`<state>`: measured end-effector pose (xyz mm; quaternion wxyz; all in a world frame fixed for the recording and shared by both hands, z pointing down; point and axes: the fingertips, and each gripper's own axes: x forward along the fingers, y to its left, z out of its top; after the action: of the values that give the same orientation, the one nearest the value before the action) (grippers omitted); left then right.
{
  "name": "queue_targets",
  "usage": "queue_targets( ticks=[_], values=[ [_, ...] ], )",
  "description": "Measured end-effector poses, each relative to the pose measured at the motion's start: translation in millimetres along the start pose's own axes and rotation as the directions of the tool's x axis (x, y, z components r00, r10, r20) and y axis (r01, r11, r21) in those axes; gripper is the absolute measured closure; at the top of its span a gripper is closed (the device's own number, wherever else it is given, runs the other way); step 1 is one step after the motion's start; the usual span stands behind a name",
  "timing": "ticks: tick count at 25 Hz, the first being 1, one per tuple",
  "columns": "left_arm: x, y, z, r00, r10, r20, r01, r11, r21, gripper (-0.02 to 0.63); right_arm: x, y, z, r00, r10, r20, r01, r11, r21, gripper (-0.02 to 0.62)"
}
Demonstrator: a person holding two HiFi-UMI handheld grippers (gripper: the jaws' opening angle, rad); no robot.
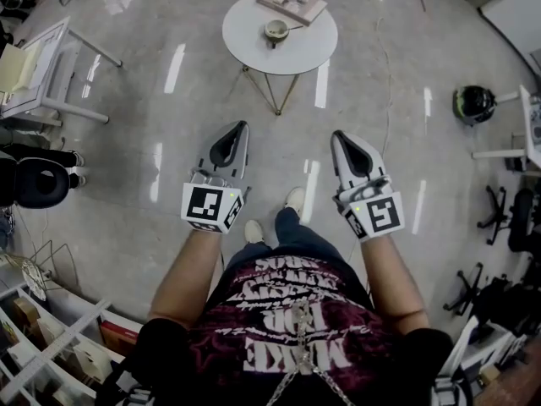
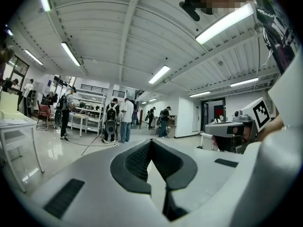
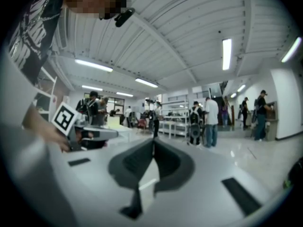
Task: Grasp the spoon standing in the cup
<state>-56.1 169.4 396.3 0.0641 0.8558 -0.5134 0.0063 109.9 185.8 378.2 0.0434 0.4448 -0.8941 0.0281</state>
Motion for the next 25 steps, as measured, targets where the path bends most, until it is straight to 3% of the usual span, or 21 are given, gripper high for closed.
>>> queue_targets(
  ticks=[14,25],
  values=[
    [67.6,6.7,13.5,0.995,0.096,-0.008,-0.096,0.995,0.002,0.581,30.7,-90.0,9.3,1.0,0.018,0.009,-0.018,1.0,-0.006,0.565],
    [90.3,5.2,34.7,0.988,0.154,0.027,-0.154,0.988,0.016,0.581,42.9,-119.3,23.7,0.998,0.053,0.043,-0.052,0.999,-0.005,0.564]
  ],
)
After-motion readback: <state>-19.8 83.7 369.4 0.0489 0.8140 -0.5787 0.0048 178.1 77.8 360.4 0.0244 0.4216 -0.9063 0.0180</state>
